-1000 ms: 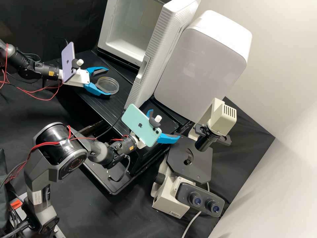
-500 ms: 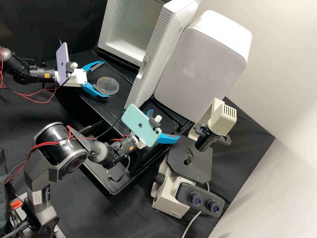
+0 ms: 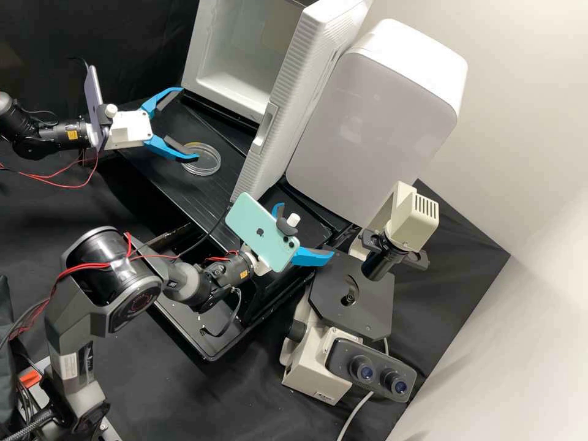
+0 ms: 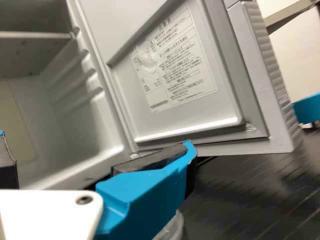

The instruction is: Take the petri dish out of the incubator

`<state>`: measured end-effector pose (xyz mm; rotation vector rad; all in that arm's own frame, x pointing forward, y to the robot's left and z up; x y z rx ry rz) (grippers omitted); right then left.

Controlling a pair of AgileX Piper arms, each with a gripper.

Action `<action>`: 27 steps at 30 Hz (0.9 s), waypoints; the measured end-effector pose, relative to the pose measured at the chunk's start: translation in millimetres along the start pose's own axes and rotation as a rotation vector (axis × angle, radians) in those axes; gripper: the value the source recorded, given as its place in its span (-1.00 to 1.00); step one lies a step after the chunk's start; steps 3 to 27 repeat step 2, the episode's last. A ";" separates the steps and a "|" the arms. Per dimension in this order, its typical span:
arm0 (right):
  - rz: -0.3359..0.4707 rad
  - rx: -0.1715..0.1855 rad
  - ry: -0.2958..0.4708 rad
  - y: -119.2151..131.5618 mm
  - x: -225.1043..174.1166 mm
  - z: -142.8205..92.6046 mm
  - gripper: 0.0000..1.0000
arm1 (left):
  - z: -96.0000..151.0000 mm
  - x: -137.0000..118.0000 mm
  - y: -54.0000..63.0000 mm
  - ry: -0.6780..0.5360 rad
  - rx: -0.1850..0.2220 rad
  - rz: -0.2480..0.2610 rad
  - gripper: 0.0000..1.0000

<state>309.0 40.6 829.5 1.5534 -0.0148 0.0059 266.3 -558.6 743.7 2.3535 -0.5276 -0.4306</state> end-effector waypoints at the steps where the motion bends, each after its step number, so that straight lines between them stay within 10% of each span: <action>1: 0.000 0.000 0.000 0.0 0.0 0.0 1.00 | 1.0 -0.8 1.5 -0.002 0.007 0.004 1.00; 27: 0.000 0.000 0.000 0.0 0.0 0.0 1.00 | 0.8 -1.3 2.5 -0.001 0.008 0.007 1.00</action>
